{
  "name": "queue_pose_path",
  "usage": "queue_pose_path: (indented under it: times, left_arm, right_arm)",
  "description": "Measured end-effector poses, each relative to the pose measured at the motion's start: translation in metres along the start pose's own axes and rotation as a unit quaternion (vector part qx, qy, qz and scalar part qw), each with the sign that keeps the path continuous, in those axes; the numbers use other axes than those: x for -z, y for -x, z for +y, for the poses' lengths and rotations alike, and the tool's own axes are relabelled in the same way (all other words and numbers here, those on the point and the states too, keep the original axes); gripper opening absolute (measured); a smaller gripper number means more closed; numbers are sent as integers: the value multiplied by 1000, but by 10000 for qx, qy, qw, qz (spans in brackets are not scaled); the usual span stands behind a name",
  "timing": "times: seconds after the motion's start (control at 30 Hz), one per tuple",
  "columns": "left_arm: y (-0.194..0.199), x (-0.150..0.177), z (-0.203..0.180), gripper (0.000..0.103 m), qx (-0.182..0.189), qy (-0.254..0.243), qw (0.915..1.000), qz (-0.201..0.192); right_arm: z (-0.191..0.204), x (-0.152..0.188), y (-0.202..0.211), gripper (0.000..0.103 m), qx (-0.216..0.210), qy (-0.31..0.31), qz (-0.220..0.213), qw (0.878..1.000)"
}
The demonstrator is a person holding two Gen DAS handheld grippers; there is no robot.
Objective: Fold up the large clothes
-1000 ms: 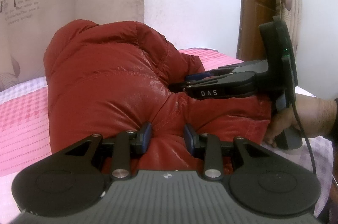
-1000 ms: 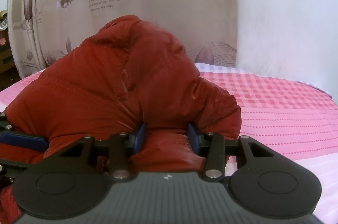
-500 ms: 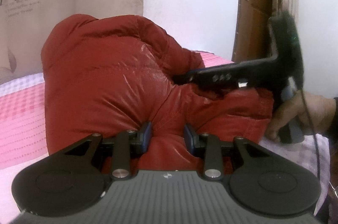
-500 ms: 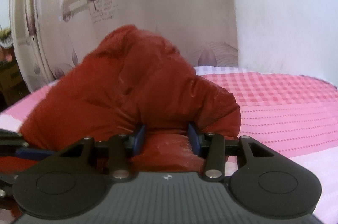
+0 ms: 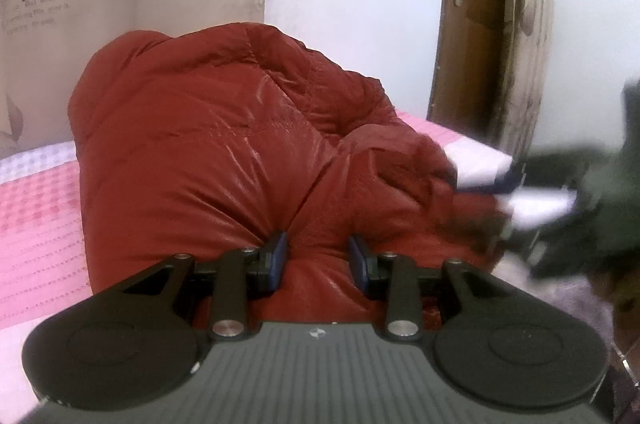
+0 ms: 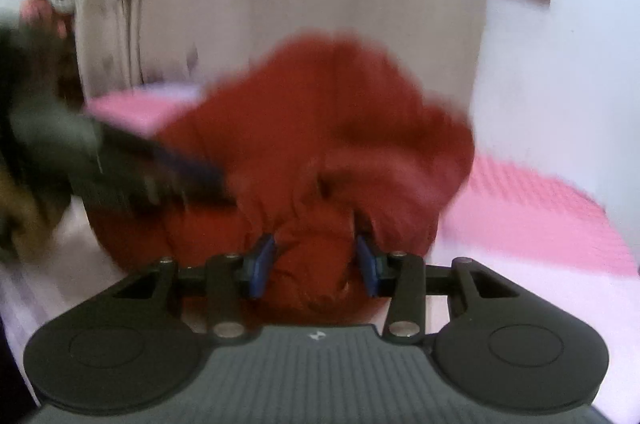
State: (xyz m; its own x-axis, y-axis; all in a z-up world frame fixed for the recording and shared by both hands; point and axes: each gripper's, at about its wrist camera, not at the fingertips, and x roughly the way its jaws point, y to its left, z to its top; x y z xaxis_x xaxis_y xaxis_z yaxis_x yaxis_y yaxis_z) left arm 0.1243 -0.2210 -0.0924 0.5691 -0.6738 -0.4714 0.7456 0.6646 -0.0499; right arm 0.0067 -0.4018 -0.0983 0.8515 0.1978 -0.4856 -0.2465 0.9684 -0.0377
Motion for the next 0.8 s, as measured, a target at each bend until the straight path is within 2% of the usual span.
queue_pose_path:
  times: [0.07, 0.13, 0.23, 0.3, 0.37, 0.43, 0.5, 0.57, 0.67, 0.73, 0.8]
  left_arm:
    - [3, -1, 1, 40, 30, 85, 10000, -22]
    - [8, -4, -6, 40, -123, -12, 9999, -63]
    - [17, -1, -32, 44, -349, -471, 9976, -355]
    - [19, 3, -47, 42, -167, -650, 9964, -521]
    - [9, 5, -54, 35, 175, -622, 9972, -386]
    - [-7, 15, -56, 35, 140, -683, 9975, -141]
    - [-9, 20, -48, 35, 257, -471, 9983, -215]
    - [-10, 20, -43, 35, 348, -388, 9984, -225]
    - [-13, 22, -43, 35, 399, -336, 9984, -224]
    - [-14, 22, -43, 35, 392, -259, 9987, -198]
    - [-14, 20, -44, 35, 379, -196, 9990, -138]
  right_arm:
    - [-7, 8, -12, 42, -139, -369, 155, 9991]
    - [-6, 6, -19, 42, -129, -298, 224, 9992]
    - [-12, 5, -21, 42, -254, -410, 262, 9985]
    - [-15, 4, -21, 43, -341, -459, 232, 9981]
    - [-20, 6, -18, 43, -458, -577, 118, 9972]
    - [-27, 4, -7, 44, -704, -695, 26, 9951]
    - [-37, -1, 12, 45, -872, -604, -107, 9943]
    - [-48, -20, 29, 45, -779, -400, -296, 9957]
    - [-60, -74, 50, 45, -945, -292, -1016, 9899]
    - [-52, -116, 44, 45, -976, -12, -1350, 9860]
    - [-38, -155, 14, 45, -835, 293, -1295, 9876]
